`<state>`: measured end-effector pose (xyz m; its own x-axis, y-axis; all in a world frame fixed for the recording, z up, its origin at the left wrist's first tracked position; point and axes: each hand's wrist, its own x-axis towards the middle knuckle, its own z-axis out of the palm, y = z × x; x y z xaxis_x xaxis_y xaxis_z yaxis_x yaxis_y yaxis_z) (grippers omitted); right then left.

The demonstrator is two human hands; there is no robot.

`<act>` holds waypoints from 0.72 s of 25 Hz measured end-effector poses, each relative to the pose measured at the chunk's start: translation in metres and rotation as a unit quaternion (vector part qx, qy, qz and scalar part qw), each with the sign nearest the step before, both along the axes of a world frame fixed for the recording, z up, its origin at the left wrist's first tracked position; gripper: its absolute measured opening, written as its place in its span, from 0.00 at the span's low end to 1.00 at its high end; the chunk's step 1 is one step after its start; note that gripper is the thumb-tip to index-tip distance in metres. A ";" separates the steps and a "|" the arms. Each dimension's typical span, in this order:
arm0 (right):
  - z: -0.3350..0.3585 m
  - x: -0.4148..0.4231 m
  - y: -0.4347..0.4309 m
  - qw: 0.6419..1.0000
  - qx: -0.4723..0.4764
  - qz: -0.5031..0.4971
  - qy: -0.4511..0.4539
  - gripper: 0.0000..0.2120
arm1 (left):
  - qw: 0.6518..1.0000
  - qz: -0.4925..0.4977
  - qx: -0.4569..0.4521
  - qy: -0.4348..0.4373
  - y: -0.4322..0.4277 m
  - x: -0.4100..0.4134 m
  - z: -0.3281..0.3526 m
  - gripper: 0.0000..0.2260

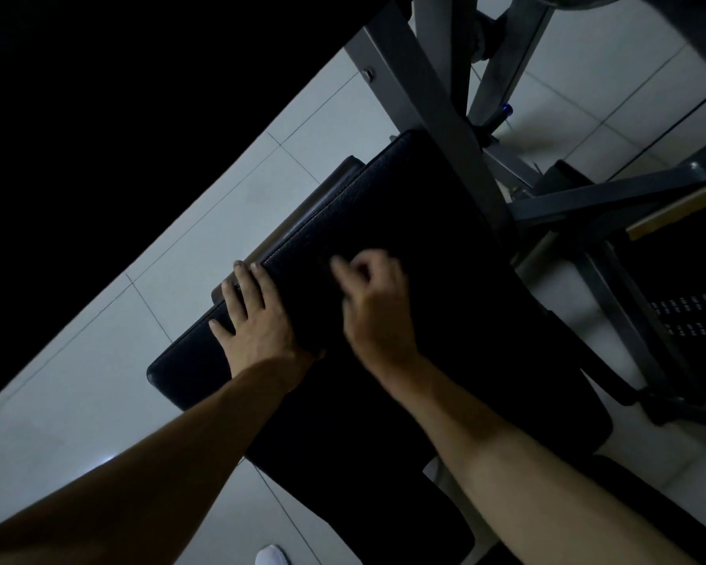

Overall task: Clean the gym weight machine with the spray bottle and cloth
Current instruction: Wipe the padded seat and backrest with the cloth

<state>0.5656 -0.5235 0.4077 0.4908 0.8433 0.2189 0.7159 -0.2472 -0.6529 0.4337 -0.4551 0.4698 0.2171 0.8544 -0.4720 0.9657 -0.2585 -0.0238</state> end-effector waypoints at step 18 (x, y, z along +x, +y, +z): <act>-0.025 0.037 -0.068 0.993 -0.010 0.103 -0.050 0.23 | 0.978 -0.180 -0.004 -0.101 -0.071 0.023 -0.019 0.56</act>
